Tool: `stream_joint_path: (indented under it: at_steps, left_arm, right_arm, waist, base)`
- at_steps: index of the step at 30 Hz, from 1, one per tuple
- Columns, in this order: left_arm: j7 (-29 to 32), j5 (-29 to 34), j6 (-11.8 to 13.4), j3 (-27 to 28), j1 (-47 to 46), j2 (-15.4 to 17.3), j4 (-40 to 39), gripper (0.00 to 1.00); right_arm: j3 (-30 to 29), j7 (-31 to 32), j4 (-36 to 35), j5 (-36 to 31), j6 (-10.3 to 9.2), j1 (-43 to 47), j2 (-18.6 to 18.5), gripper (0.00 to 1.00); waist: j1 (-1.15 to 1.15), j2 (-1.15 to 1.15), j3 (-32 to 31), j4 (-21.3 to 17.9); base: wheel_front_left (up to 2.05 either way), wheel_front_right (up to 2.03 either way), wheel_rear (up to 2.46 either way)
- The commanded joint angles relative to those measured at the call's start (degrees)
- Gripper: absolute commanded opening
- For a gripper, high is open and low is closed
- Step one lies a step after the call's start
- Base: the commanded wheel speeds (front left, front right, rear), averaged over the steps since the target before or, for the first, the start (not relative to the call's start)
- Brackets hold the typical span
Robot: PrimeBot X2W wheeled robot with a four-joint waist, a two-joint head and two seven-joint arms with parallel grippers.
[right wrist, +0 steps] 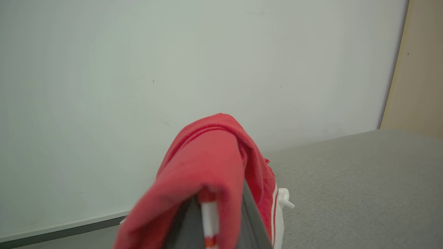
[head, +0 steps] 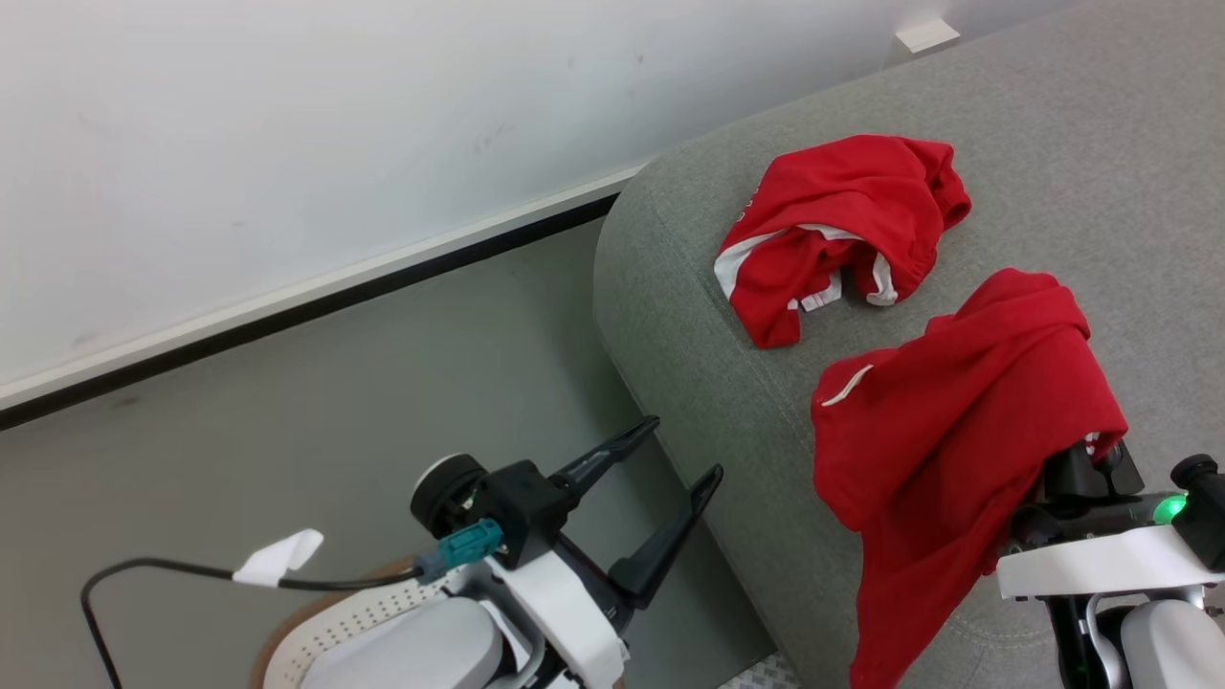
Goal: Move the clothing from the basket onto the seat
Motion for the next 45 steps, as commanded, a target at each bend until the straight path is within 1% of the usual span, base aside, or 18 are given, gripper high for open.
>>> stream_joint_path:
  at_steps: [1, 5, 11, 14, 16, 20, 22, 26, 28, 30, 32, 35, 38, 39, 40, 43, 44, 45]
  left_arm:
    - [0.1, 0.7, -0.1, -0.1, -0.2, 0.5, 0.1, 1.0]
    - [0.3, 1.0, -0.3, -0.2, -0.9, 0.7, -0.2, 1.0]
    - [1.1, 1.9, -0.3, -0.2, -2.6, 2.0, -1.9, 1.0]
    - [1.8, 2.2, -0.3, -0.1, -3.7, 3.0, -3.4, 1.0]
    - [2.1, 2.4, -0.4, 0.2, -4.4, 3.7, -4.1, 1.0]
    - [2.7, 2.8, -0.6, 0.5, -5.8, 4.8, -5.6, 1.0]
    - [2.8, 2.9, -0.7, 0.8, -6.3, 5.4, -6.1, 1.0]
    - [3.0, 2.9, -0.9, 1.3, -7.2, 6.1, -6.6, 1.0]
    - [2.8, 2.9, -1.0, 1.5, -7.7, 6.3, -6.6, 1.0]
    - [2.6, 3.0, -0.8, 1.8, -8.1, 6.6, -6.5, 1.0]
    - [2.4, 3.1, -1.0, 2.0, -8.5, 6.7, -6.3, 1.0]
    - [2.2, 3.1, -1.2, 2.2, -9.0, 6.7, -5.9, 1.0]
    - [1.9, 3.0, -1.4, 2.4, -9.4, 6.6, -5.3, 1.0]
    - [1.7, 3.0, -1.4, 2.4, -9.4, 6.5, -5.1, 1.0]
    - [1.6, 2.9, -1.4, 2.5, -9.3, 6.4, -4.9, 1.0]
    - [1.3, 2.5, -1.4, 2.6, -8.8, 6.2, -4.2, 1.0]
    - [1.2, 2.3, -1.4, 2.6, -8.5, 6.1, -3.7, 1.0]
    - [1.2, 2.3, -1.4, 2.6, -8.5, 6.1, -3.7, 1.0]
  right_arm:
    - [-0.1, -0.1, -0.2, -0.1, -0.13, 0.4, 0.2, 0.0]
    - [0.6, -0.1, 0.6, -0.4, -0.13, -1.9, -0.8, 0.0]
    - [0.1, 0.8, 3.6, 0.4, -0.13, -9.4, -4.8, 0.0]
    - [-2.3, 1.8, 4.6, -0.1, -0.13, -13.9, -7.7, 0.0]
    - [-4.6, 2.6, 4.6, -0.7, -0.13, -16.8, -8.5, 0.0]
    - [-9.1, 6.4, 5.4, -3.0, -0.13, -21.0, -11.2, 0.0]
    - [-10.1, 9.0, 6.9, -3.8, -0.13, -23.0, -12.8, 0.0]
    - [-11.7, 13.1, 13.4, -5.8, -0.13, -26.6, -16.6, 0.0]
    - [-12.6, 14.6, 17.1, -6.1, -0.13, -28.4, -17.8, 0.0]
    - [-12.3, 16.3, 20.9, -6.8, -0.14, -30.1, -19.4, 0.0]
    - [-10.8, 19.9, 25.5, -7.5, -0.13, -30.6, -20.2, 0.0]
    - [-10.6, 23.7, 31.0, -7.7, -0.14, -32.4, -21.6, 0.0]
    - [-9.3, 26.7, 34.8, -7.6, -0.14, -33.1, -21.7, 0.0]
    - [-8.5, 27.3, 35.3, -7.7, -0.13, -33.3, -21.4, 0.17]
    - [-8.1, 27.2, 35.5, -7.5, -0.14, -33.7, -21.4, 0.3]
    - [-5.7, 27.7, 37.1, -6.1, -0.14, -34.1, -22.0, 0.47]
    - [-4.8, 27.7, 37.5, -5.6, -0.13, -34.2, -22.1, 0.75]
    - [-4.8, 27.7, 37.5, -5.6, -0.13, -34.2, -22.1, 0.75]
  waist:
    - [0.0, 0.0, 0.2, 0.3]
    - [0.0, 0.0, 1.5, 0.9]
    - [0.0, 0.0, 5.6, 2.7]
    - [0.0, 0.0, 8.5, 4.2]
    - [0.0, 0.0, 10.3, 5.3]
    - [0.0, 0.0, 13.7, 7.8]
    - [0.0, 0.0, 15.1, 8.8]
    - [0.0, 0.0, 17.6, 11.0]
    - [0.0, 0.0, 18.7, 12.2]
    - [0.0, 0.0, 19.8, 13.2]
    - [0.0, 0.0, 20.6, 14.0]
    - [0.0, 0.0, 21.5, 14.9]
    - [0.0, 0.0, 21.9, 15.5]
    - [0.0, 0.0, 21.9, 15.6]
    - [0.0, 0.0, 21.8, 15.6]
    - [0.0, 0.0, 21.0, 15.4]
    - [0.0, 0.0, 20.5, 15.2]
    - [0.0, 0.0, 20.5, 15.2]
  base:
    - [0.0, 0.0, 0.0]
    - [0.0, 0.0, 0.0]
    - [0.0, 0.0, 0.0]
    - [0.0, 0.0, 0.0]
    - [0.0, 0.0, 0.0]
    - [0.0, 0.0, 0.0]
    - [0.0, 0.0, 0.0]
    - [0.0, 0.0, 0.0]
    - [0.0, 0.0, 0.0]
    - [0.0, 0.0, 0.0]
    - [0.0, 0.0, 0.0]
    - [0.0, 0.0, 0.0]
    - [0.0, 0.0, 0.0]
    - [0.0, 0.0, 0.0]
    - [0.0, 0.0, 0.0]
    - [0.0, 0.0, 0.0]
    - [0.0, 0.0, 0.0]
    - [0.0, 0.0, 0.0]
